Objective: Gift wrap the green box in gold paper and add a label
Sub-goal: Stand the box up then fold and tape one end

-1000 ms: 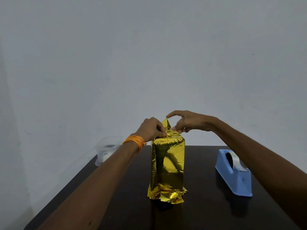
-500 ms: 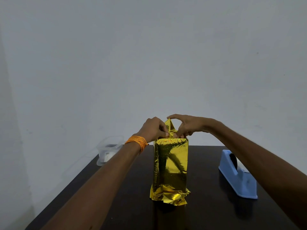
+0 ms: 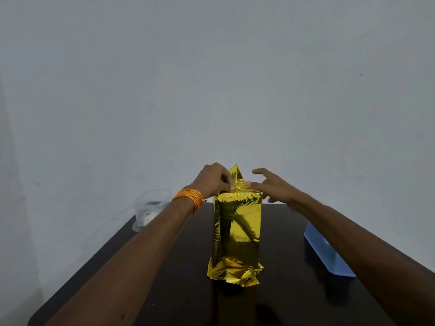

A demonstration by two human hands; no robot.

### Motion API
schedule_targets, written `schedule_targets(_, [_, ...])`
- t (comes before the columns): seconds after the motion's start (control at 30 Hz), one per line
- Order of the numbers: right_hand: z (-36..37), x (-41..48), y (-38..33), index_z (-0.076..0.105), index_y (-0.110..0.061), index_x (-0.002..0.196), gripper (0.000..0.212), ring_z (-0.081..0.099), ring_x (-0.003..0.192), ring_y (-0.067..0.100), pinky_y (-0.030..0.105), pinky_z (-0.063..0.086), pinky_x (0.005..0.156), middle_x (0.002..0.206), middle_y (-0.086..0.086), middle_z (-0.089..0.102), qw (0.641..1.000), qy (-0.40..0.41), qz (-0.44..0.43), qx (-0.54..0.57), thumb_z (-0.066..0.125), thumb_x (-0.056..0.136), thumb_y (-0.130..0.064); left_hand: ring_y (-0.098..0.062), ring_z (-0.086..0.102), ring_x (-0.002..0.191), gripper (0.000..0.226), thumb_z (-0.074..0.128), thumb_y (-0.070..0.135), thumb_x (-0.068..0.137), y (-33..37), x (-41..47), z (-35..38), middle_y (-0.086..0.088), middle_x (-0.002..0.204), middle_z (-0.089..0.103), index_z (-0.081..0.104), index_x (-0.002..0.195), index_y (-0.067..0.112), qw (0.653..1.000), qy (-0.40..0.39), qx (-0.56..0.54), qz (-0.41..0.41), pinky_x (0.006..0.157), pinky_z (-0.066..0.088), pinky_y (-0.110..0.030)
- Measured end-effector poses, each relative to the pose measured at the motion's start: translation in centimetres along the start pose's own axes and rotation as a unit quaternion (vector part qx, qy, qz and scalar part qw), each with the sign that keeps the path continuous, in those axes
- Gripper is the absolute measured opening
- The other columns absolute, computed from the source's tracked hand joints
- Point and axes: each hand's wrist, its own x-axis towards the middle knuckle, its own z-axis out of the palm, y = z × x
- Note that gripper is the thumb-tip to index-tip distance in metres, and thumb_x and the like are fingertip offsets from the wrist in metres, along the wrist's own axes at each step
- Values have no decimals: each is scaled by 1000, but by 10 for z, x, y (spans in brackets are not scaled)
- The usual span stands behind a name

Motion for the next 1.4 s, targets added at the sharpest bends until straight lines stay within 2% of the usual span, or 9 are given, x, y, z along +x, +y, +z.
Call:
schedule_targets(0.17, [26, -7, 3, 56, -27, 119, 44, 59, 85, 19, 36, 44, 78, 99, 5, 65, 962, 10, 106, 252, 78, 82, -34, -9, 62, 82, 9, 76, 13, 82, 2, -4, 0, -5, 93, 74, 78, 90, 9, 1000, 5, 2, -2, 60, 38, -5])
schedule_targets(0.27, [31, -12, 8, 61, -21, 99, 22, 59, 81, 18, 33, 43, 74, 92, 5, 63, 931, 31, 155, 328, 71, 87, -36, -10, 63, 83, 8, 76, 14, 83, 6, -5, -1, -5, 94, 74, 78, 90, 10, 1000, 8, 14, -5, 61, 38, -5])
schedule_targets(0.33, [26, -17, 18, 60, -19, 110, 32, 59, 85, 20, 29, 45, 65, 105, 8, 65, 916, 58, 179, 355, 68, 88, -41, -15, 65, 88, 9, 76, 15, 83, 5, -6, -2, -6, 94, 75, 78, 90, 10, 1000, 15, 19, -4, 64, 40, -8])
schedule_targets(0.53, [-19, -48, 40, 59, -14, 116, 28, 57, 76, 17, 26, 43, 60, 101, 9, 65, 932, 146, 175, 282, 64, 94, -31, -13, 61, 85, 12, 72, 20, 86, 10, -16, 6, -1, 95, 73, 79, 93, 13, 997, 62, 50, 2, 70, 42, -21])
schedule_targets(0.67, [-52, -70, 62, 63, -9, 105, 19, 57, 77, 18, 27, 44, 62, 99, 12, 67, 945, 207, 151, 205, 66, 92, -23, -19, 60, 85, 10, 70, 22, 86, 27, -19, 10, -3, 90, 70, 78, 89, 17, 983, 170, 72, 9, 74, 48, -30])
schedule_targets(0.83, [-79, -95, 91, 65, -6, 100, 20, 57, 72, 17, 27, 43, 60, 93, 11, 70, 943, 253, 167, 140, 70, 87, -20, -15, 62, 83, 11, 68, 19, 87, 71, -10, 26, -1, 90, 72, 78, 88, 18, 965, 249, 59, 61, 73, 41, -25])
schedule_targets(1.13, [-99, -128, 152, 64, 14, 97, 45, 48, 70, 21, 32, 39, 63, 78, 15, 58, 928, 279, 242, 41, 71, 86, -29, -20, 68, 89, 16, 64, 10, 83, 131, 8, 149, -4, 92, 75, 79, 89, 12, 997, 42, -49, 43, 81, 55, -31])
schedule_targets(1.27, [-90, -132, 149, 63, -8, 79, 27, 40, 60, 13, 24, 31, 53, 72, 3, 51, 927, 211, 289, 112, 64, 92, -32, -22, 68, 87, 15, 66, 7, 81, 128, 7, 197, -9, 93, 74, 77, 91, 6, 995, -68, -69, 4, 79, 57, -34])
schedule_targets(1.4, [-83, -123, 155, 63, -8, 84, 18, 35, 55, 12, 23, 26, 50, 69, 4, 48, 914, 188, 305, 190, 67, 91, -23, -26, 67, 90, 28, 76, 24, 78, 128, 6, 231, -10, 96, 72, 74, 99, 5, 988, -142, -53, -6, 81, 55, -41])
